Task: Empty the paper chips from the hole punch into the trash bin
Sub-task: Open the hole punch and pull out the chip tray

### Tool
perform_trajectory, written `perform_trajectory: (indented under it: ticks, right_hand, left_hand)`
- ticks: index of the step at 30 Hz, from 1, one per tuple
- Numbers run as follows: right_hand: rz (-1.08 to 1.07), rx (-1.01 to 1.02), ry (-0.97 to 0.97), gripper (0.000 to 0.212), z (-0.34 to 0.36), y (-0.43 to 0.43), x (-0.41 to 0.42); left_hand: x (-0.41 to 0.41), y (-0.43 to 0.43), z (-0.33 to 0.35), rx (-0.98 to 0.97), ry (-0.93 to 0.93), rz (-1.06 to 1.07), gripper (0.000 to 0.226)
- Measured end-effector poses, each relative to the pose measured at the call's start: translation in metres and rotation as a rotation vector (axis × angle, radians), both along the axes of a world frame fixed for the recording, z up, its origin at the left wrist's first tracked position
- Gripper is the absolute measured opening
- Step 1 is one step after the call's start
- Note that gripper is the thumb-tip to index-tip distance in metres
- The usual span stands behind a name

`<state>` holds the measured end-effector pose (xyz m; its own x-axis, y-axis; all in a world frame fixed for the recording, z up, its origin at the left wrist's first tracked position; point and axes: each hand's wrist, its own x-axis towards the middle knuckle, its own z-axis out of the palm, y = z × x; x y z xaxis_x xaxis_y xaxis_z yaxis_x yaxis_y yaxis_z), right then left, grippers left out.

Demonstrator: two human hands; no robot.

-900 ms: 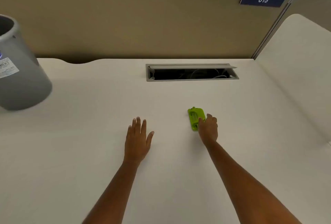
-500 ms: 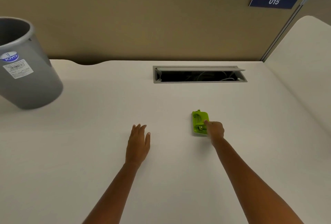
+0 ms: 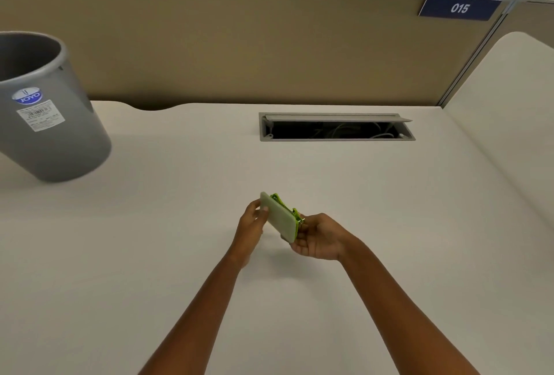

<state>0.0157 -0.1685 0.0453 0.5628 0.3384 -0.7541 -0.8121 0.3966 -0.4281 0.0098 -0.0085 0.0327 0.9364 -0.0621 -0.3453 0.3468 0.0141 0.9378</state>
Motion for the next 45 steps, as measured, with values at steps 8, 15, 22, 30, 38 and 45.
perform_trajectory:
  ticks: [8,15,22,30,38,45]
  right_hand:
    - [0.103,-0.090,-0.073,0.037,0.011,0.005,-0.004]
    - [-0.001,-0.163,-0.253,0.022,0.020,0.005,-0.007]
    - [-0.134,0.014,-0.190,0.034,0.028,0.006,-0.010]
    - [-0.141,-0.020,-0.215,0.018,0.036,0.005,-0.009]
    - [-0.020,-0.255,-0.447,0.008,0.049,0.015,-0.008]
    - [0.101,-0.715,-0.714,0.012,0.069,0.034,-0.015]
  left_hand:
    - [-0.003,0.009,0.008,-0.351,0.013,0.109,0.024]
    - [0.001,0.008,0.014,-0.450,0.066,0.181,0.016]
    - [0.003,0.005,0.021,-0.458,0.046,0.193,0.018]
    - [0.002,0.001,0.023,-0.619,0.029,0.190,0.031]
    - [0.003,-0.010,0.030,-0.811,0.180,0.228,0.043]
    - [0.006,-0.014,0.039,-0.872,0.250,0.235,0.060]
